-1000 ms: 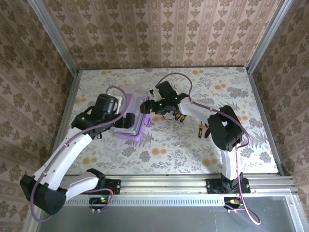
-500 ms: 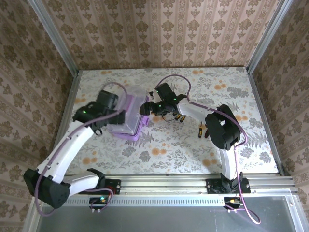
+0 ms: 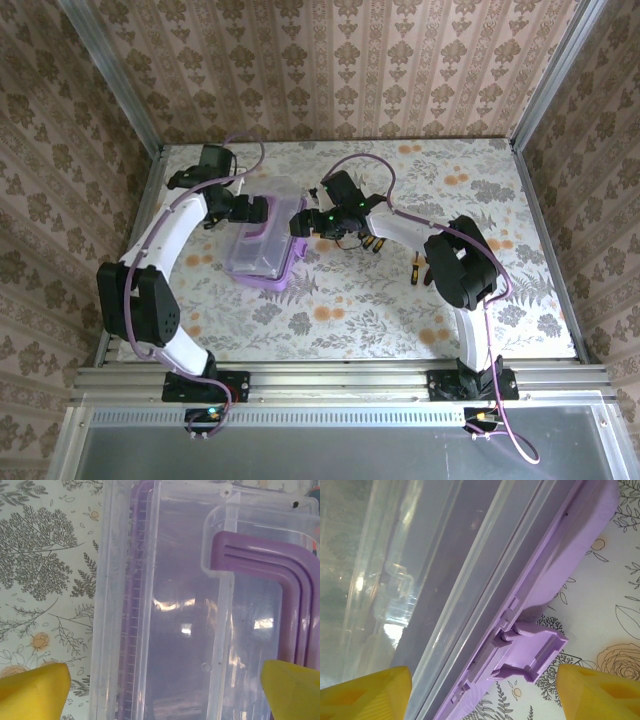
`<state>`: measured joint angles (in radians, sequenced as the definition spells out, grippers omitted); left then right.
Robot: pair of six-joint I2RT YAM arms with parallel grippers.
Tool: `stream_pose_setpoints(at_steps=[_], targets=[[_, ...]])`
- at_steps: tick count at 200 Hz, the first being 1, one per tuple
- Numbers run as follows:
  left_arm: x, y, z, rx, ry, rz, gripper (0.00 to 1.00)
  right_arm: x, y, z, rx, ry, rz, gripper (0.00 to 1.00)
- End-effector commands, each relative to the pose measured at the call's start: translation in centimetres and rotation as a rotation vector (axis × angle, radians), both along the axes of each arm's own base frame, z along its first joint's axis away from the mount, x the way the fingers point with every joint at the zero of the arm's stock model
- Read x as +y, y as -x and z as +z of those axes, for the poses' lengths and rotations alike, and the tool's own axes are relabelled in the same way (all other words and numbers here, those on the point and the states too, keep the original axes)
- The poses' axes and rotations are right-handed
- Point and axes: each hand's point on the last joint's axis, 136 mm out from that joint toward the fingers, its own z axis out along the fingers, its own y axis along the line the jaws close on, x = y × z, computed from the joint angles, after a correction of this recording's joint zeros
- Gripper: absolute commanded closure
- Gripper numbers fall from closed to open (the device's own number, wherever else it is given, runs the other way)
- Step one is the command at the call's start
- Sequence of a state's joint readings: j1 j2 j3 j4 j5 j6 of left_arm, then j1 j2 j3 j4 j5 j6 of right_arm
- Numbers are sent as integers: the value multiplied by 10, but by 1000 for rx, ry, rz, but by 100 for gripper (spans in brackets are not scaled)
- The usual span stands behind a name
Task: Pack the tool kit
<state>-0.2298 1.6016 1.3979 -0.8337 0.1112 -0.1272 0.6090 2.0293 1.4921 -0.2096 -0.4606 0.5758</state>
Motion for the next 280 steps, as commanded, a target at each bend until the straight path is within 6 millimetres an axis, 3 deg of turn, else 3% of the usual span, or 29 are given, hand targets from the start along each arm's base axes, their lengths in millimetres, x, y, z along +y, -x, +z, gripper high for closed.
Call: stream_pose_setpoints(at_steps=[1,30,77,101,118,137,152,165,190,211,252,280], targets=[[-5,7,-8,28,73,-41,11,13,-9,18,-34,-54,19,22],[-6,9,-18,55,101,-33,20,17,-11,21,-35,-64,22,22],[-2,7,-23,68,123,-24,55,21,-12,24,-33,-74,28,22],[-2,7,-22,69,135,-21,61,17,-12,32,-53,-71,23,22],[-3,6,-18,68,159,-13,59,15,-12,37,-60,-73,23,22],[1,5,-5,40,148,14,23,10,-13,35,-60,-66,15,22],[12,3,11,-4,76,45,8,4,-13,33,-58,-65,5,22],[20,-2,25,-38,14,62,2,-1,-14,30,-53,-72,-7,22],[29,-8,29,-36,-100,62,0,-10,-13,26,-43,-81,-21,22],[27,-10,4,34,-196,21,0,-15,-13,24,-38,-84,-26,22],[23,-8,-36,122,-205,-13,1,-24,-12,24,-36,-92,-36,22],[24,-2,-51,169,-185,0,16,-26,-12,27,-41,-99,-39,22]])
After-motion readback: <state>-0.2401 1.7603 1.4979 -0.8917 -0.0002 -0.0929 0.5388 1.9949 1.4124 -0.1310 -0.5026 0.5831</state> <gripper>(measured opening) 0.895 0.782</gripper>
